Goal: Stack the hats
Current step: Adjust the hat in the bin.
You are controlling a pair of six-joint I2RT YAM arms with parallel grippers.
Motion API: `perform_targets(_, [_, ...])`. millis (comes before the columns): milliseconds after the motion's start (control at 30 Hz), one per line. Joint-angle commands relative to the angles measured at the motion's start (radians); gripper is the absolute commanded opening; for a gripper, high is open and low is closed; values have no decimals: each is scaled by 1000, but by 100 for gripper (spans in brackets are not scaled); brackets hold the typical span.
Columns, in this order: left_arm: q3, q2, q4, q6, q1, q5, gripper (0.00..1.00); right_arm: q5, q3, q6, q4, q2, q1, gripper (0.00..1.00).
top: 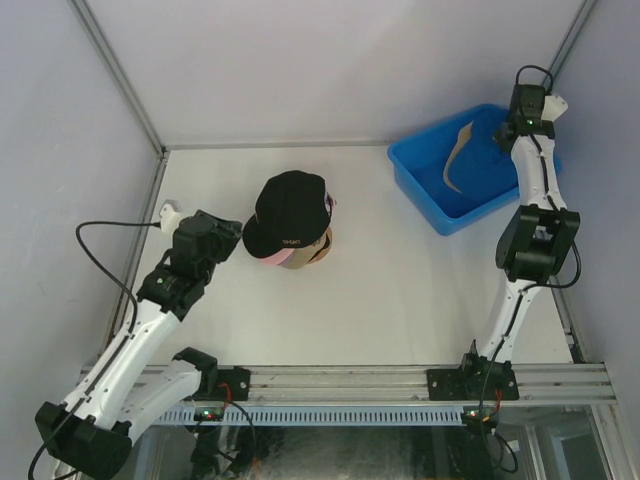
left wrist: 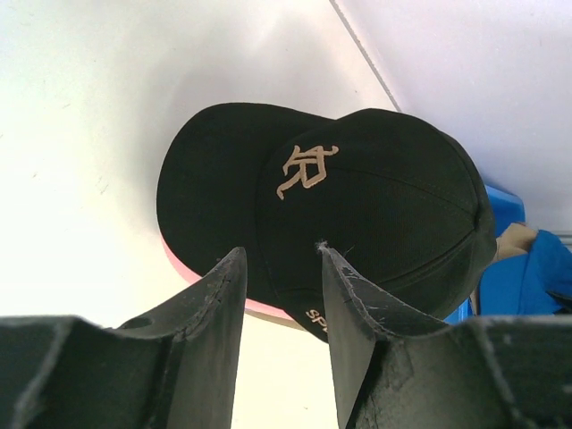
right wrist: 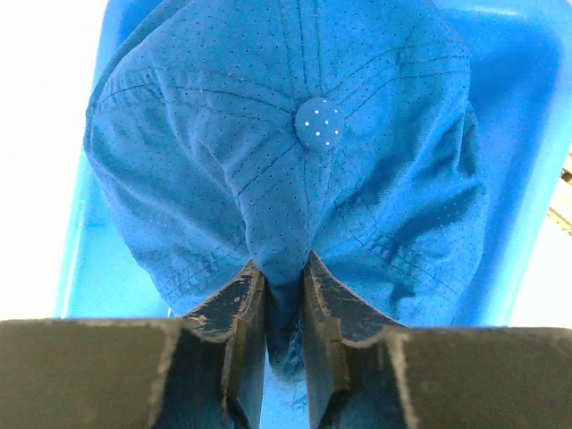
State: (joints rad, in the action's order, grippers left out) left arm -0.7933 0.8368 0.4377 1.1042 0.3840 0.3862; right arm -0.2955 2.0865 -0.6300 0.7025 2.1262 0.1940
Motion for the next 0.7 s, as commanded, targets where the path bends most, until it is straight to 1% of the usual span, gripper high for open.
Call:
perform_targets(0, [-29, -39, 20, -15, 5, 7, 43, 10, -52, 11, -77, -90, 6, 20])
perform_targets(67, [-26, -50, 30, -11, 5, 8, 43, 25, -81, 8, -95, -106, 9, 24])
perform_targets(167, [-21, -67, 40, -8, 5, 9, 43, 56, -114, 4, -122, -121, 15, 32])
perform_targets(267, [-13, -79, 46, -3, 5, 8, 43, 92, -114, 1, -122, -104, 23, 35])
perform_targets(333, [-9, -85, 49, 1, 4, 9, 43, 108, -115, 5, -124, -91, 24, 31])
perform_targets(467, [-2, -93, 55, 4, 6, 11, 42, 120, -136, 7, -146, -95, 24, 20])
perform_targets(533, [0, -95, 58, 5, 4, 13, 42, 118, -137, 8, -146, -94, 25, 20])
perform_targets(567, [0, -96, 59, 5, 5, 13, 42, 120, -136, 9, -143, -90, 25, 23])
perform_targets(667, [2, -93, 58, 9, 5, 11, 42, 145, -94, 16, -101, -45, 33, 35])
